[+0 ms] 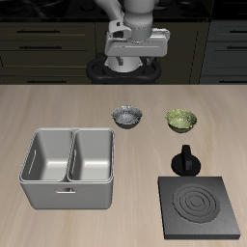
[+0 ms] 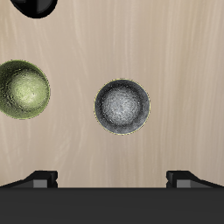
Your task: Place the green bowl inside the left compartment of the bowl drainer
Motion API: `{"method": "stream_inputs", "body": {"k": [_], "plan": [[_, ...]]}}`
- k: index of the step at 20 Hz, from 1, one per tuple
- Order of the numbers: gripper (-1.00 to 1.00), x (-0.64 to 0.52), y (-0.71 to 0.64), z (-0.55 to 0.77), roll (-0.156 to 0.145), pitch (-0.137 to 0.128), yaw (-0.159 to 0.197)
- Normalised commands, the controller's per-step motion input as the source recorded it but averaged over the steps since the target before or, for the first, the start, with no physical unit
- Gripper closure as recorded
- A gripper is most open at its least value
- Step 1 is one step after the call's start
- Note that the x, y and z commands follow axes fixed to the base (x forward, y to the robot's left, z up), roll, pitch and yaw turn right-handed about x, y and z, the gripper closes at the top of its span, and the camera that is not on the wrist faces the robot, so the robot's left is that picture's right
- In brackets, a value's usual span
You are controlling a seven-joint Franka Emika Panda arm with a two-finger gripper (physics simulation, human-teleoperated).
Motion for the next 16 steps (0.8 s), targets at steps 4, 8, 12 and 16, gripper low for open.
{"method": "stream_inputs", "body": {"k": [4,8,12,16], "plan": [[-1.00,0.17,0.31,-0.01,-0.013,0.009,0.018],[-1.00,0.22,0.29,0.03,-0.049,0.011,0.034],[-1.00,0.17,0.42,0.02,0.004,0.016,0.021],[-1.00,0.11,0.37,0.06,-0.015,-0.015,0.031]]}}
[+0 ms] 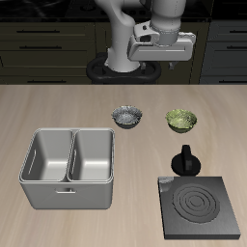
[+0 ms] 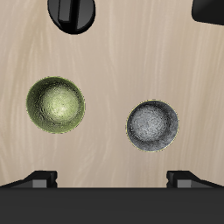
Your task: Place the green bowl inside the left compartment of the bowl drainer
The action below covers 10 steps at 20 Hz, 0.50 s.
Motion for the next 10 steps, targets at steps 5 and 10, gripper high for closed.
{"method": "stream_inputs", "body": {"k": [5,10], "plan": [[-1.00,0.09,0.18,0.02,0.021,0.004,0.017],[-1.00,0.14,0.34,-0.03,0.001,0.010,0.014]]}}
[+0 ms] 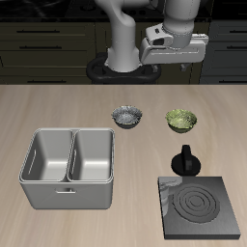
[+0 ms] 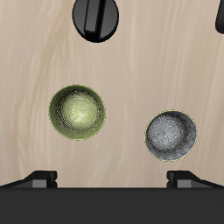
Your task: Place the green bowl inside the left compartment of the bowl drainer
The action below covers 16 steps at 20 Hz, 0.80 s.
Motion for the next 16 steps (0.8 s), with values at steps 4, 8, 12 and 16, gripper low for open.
{"method": "stream_inputs", "body": {"k": [4,8,12,16], "plan": [[-1.00,0.14,0.21,-0.02,-0.012,0.007,0.009],[-1.00,0.14,0.08,-0.01,-0.002,0.000,0.010],[-1.00,0.17,0.02,-0.12,-0.026,0.032,-0.013],[-1.00,0.18,0.00,-0.24,-0.016,0.050,0.000]]}}
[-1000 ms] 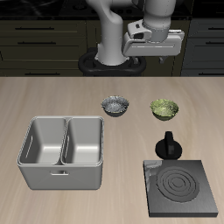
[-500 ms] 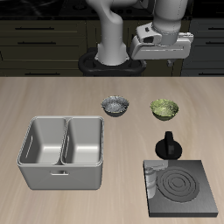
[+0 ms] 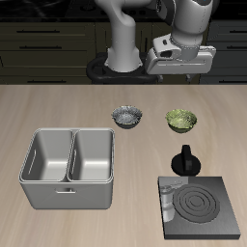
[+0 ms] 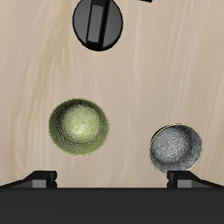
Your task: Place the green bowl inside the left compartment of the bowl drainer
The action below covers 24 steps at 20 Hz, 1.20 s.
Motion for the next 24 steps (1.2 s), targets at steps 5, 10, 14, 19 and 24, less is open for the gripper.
{"method": "stream_inputs", "body": {"k": [5,10,14,19,24], "plan": [[-1.00,0.13,0.06,-0.34,-0.007,0.058,0.000],[-1.00,0.06,0.23,-0.49,0.030,0.073,0.018],[-1.00,-0.01,0.11,-0.35,0.025,0.047,-0.006],[-1.00,0.00,0.08,-0.33,0.014,0.040,0.010],[-1.00,-0.01,-0.04,-0.29,-0.005,0.034,0.008]]}}
